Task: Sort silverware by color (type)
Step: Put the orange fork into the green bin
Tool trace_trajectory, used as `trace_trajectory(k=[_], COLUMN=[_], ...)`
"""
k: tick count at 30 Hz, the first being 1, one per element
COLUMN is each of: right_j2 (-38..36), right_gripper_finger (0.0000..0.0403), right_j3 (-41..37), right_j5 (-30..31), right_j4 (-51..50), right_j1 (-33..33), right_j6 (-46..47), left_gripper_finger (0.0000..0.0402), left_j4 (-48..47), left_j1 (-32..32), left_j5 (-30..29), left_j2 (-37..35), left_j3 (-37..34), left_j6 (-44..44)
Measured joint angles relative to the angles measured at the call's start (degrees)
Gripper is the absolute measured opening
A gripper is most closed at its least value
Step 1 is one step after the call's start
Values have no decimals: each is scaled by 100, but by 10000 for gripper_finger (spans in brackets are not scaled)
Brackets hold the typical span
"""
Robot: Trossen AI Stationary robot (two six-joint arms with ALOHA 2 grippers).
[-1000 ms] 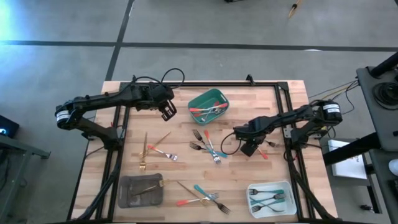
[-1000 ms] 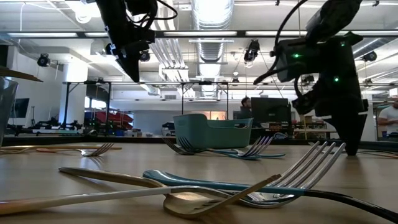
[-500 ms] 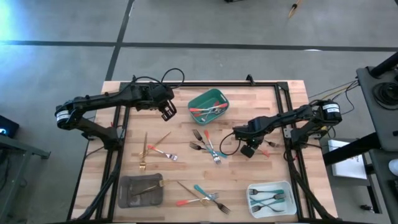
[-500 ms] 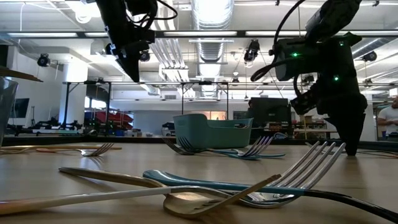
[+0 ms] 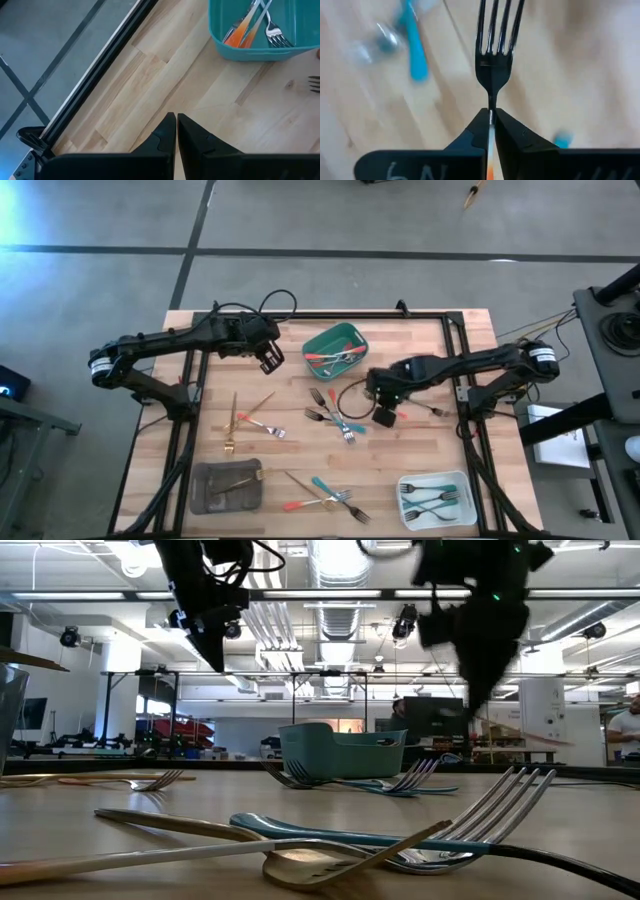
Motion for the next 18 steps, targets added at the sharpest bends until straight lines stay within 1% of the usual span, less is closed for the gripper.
trace_trajectory(k=[2,4,6,8,10,18], right_j2=[2,37,74,174,337,1153], right_gripper_finger=[10,10,9,9,9,9], right_j3=[235,407,588,785,1005,1738], right_j5=[377,605,626,624,624,527], right_j4=[378,916,1545,1946,2193,2178], right_j1=[-11,-46,-129,-251,-455,-1490], right_j6=[-847,-1915,-3096,-3994,-4403,-5010], left_gripper_finger=[0,0,0,0,0,0], left_j4=[6,14,19,16,8,-40], left_j1=[1,0,0,0,0,-1], left_j5=[0,0,0,-2,0,2], left_j2=[0,0,0,0,0,0], left_j3=[0,0,0,0,0,0], left_j6=[-42,-68,-125,-198,-234,-532])
